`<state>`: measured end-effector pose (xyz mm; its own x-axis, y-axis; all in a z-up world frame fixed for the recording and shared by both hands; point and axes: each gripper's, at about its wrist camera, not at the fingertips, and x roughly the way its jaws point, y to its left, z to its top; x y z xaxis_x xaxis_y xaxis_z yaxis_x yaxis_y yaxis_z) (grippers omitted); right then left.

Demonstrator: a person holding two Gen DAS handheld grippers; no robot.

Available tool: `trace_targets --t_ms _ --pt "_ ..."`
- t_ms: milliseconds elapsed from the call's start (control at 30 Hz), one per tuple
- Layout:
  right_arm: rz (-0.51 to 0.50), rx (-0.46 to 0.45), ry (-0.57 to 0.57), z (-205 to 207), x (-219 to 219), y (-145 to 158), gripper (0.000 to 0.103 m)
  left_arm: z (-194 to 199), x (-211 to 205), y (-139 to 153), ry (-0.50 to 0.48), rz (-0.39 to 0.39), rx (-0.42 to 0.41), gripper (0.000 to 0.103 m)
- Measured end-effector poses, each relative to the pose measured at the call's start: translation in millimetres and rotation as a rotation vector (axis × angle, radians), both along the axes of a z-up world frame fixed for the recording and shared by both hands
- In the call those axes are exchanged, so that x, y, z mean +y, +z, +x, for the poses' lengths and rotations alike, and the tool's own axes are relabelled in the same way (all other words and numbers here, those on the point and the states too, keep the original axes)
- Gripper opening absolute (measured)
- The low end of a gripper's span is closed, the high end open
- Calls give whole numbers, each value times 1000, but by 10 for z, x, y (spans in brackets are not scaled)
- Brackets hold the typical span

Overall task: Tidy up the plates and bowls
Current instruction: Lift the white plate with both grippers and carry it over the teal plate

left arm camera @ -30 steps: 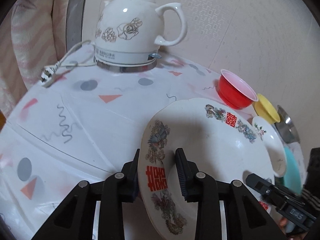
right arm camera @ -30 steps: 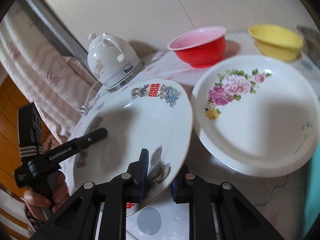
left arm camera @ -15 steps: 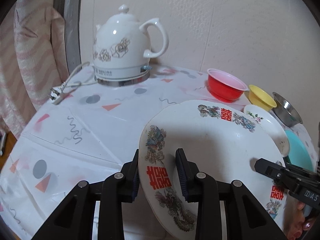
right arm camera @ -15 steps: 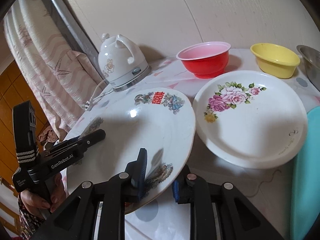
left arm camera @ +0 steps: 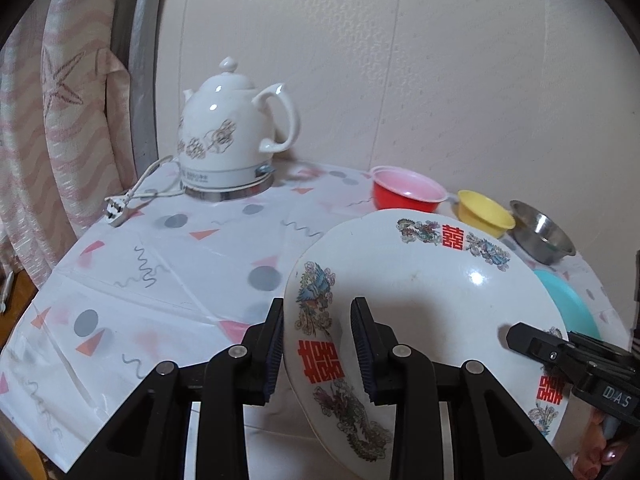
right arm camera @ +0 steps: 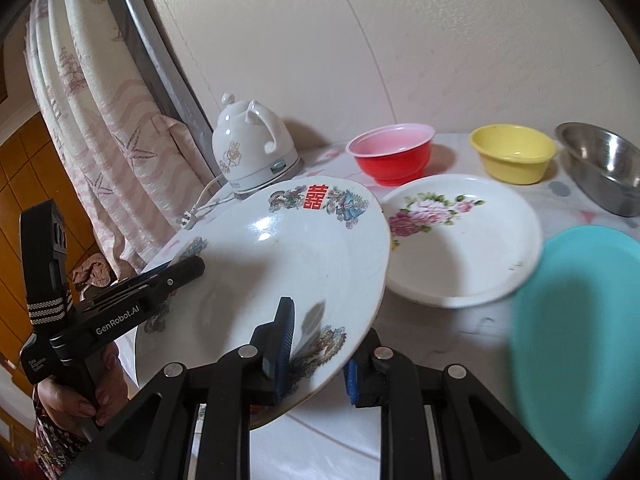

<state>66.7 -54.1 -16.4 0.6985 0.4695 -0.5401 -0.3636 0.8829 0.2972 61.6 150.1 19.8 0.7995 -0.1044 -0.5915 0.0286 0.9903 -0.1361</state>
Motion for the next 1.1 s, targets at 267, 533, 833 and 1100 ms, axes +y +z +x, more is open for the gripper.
trace_targets --t_ms 267,533,833,1100 --pt "-1 -29 -63 -237 -412 85 21 -45 -429 102 -75 -12 -7 33" --pt "17 -37 -152 -467 -949 125 21 -6 -962 144 -172 -24 0 33" --pt "31 -55 -264 -702 -1497 192 21 44 -1598 94 -272 -31 29 33" --pt "50 -56 -332 -830 -1898 152 19 15 -2090 52 -391 -61 33 21"
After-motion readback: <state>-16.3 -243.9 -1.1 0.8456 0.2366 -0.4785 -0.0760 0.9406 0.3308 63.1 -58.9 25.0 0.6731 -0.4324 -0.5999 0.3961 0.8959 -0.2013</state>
